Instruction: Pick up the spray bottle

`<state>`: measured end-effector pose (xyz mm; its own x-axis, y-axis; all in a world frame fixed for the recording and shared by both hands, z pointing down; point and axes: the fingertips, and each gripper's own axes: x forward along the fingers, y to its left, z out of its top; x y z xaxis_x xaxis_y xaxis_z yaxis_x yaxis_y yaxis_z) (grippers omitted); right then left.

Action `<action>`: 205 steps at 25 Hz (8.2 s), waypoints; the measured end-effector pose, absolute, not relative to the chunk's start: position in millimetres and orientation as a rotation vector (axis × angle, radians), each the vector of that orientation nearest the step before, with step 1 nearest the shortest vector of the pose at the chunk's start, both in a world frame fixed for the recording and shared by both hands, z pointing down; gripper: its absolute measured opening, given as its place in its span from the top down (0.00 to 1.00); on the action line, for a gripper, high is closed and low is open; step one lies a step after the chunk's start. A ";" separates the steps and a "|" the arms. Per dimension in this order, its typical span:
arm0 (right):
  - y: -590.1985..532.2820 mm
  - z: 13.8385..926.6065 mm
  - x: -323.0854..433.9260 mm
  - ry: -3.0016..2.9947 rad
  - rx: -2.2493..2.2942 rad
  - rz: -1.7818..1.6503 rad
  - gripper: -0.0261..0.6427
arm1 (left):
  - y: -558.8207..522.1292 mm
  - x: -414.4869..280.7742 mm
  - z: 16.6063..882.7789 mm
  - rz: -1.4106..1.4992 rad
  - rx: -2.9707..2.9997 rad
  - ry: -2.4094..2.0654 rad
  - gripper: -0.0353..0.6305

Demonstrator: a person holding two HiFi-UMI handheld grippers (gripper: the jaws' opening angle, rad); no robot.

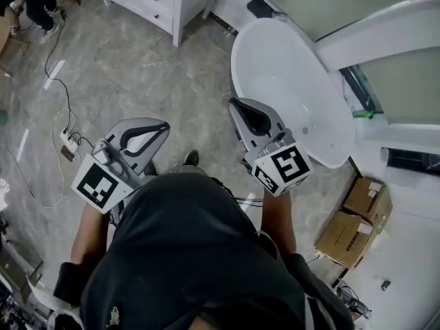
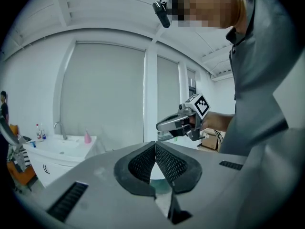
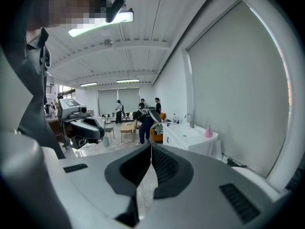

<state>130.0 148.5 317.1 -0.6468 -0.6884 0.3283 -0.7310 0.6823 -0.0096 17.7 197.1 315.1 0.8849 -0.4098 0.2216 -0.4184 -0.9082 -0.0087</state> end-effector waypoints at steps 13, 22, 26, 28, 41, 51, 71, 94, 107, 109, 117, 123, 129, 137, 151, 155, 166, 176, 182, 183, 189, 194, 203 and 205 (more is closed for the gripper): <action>104.5 321.3 181.3 -2.596 1.067 0.215 0.95 | 157.9 66.8 312.3 0.307 2.926 -0.750 0.94; 86.1 310.8 168.5 -2.571 1.166 0.196 0.95 | 130.6 59.9 310.2 0.295 3.034 -0.611 0.94; 71.0 306.4 148.5 -2.533 1.226 0.195 0.95 | 105.0 34.7 299.3 0.274 3.076 -0.547 0.94; 62.1 303.8 137.8 -2.513 1.257 0.200 0.95 | 93.3 20.2 297.0 0.270 3.075 -0.516 0.94; 32.1 295.2 73.9 -2.447 1.366 0.163 0.95 | 56.7 -51.1 302.6 0.224 3.112 -0.406 0.94; 8.8 305.6 73.9 -2.453 1.300 0.182 0.95 | 34.9 -55.8 311.5 0.230 3.077 -0.496 0.94; -72.9 306.7 176.4 -2.579 1.116 0.169 0.95 | -17.2 57.4 309.9 0.294 2.994 -0.716 0.94; -91.8 310.3 174.1 -2.484 1.247 0.210 0.95 | -50.9 48.2 306.9 0.302 3.095 -0.542 0.94; -126.4 301.3 73.9 -2.453 1.314 0.154 0.95 | -95.6 -51.0 315.2 0.244 3.105 -0.474 0.94; -128.5 302.7 64.1 -2.445 1.299 0.155 0.95 | -102.9 -60.2 315.2 0.237 3.107 -0.477 0.94; -166.7 309.3 41.7 -2.444 1.267 0.164 0.95 | -131.1 -85.3 311.6 0.112 3.011 -0.568 0.94; -183.3 310.5 63.8 -2.501 1.131 0.148 0.95 | -135.4 -54.9 331.3 0.310 3.014 -0.643 0.94; -221.9 309.7 64.4 -2.524 1.046 0.155 0.95 | -169.4 -47.7 321.8 0.222 2.960 -0.716 0.94; -263.4 316.1 118.8 -2.534 1.043 0.179 0.95 | -206.2 4.6 319.2 0.248 2.979 -0.744 0.94; -304.1 329.6 156.8 -2.526 1.028 0.209 0.95 | -242.6 43.1 331.2 0.296 2.981 -0.731 0.94; -320.9 331.5 146.8 -2.472 1.097 0.221 0.95 | -265.2 27.8 332.0 0.258 2.988 -0.665 0.94; -368.7 320.8 79.0 -2.435 1.212 0.218 0.95 | -336.1 -37.1 328.8 0.235 3.043 -0.506 0.94; -387.0 317.4 49.0 -2.388 1.281 0.213 0.95 | -364.1 -75.1 329.8 0.204 3.057 -0.449 0.94; -393.3 326.5 61.2 -2.391 1.241 0.250 0.95 | -374.7 -64.5 336.8 0.230 3.018 -0.474 0.94; -398.1 329.4 66.7 -2.394 1.239 0.258 0.95 | -378.4 -60.6 339.5 0.244 3.010 -0.487 0.94; -434.7 335.9 92.7 -2.444 1.161 0.264 0.95 | -399.4 -31.1 340.3 0.263 2.980 -0.572 0.94; -460.2 336.5 116.3 -2.490 1.093 0.262 0.95 | -420.6 -4.6 338.5 0.298 2.957 -0.648 0.94; -498.0 337.9 164.8 -2.543 1.053 0.283 0.95 | -446.6 49.8 334.7 0.356 2.944 -0.719 0.94; -502.8 340.4 170.9 -2.555 1.035 0.285 0.95 | -449.3 57.5 335.4 0.371 2.937 -0.733 0.94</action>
<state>170.9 -502.8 340.4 -0.6625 -0.6282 0.4079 -0.7028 0.7098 -0.0483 57.5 -449.3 335.4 0.8551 -0.4511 0.2556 -0.4733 -0.8804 0.0297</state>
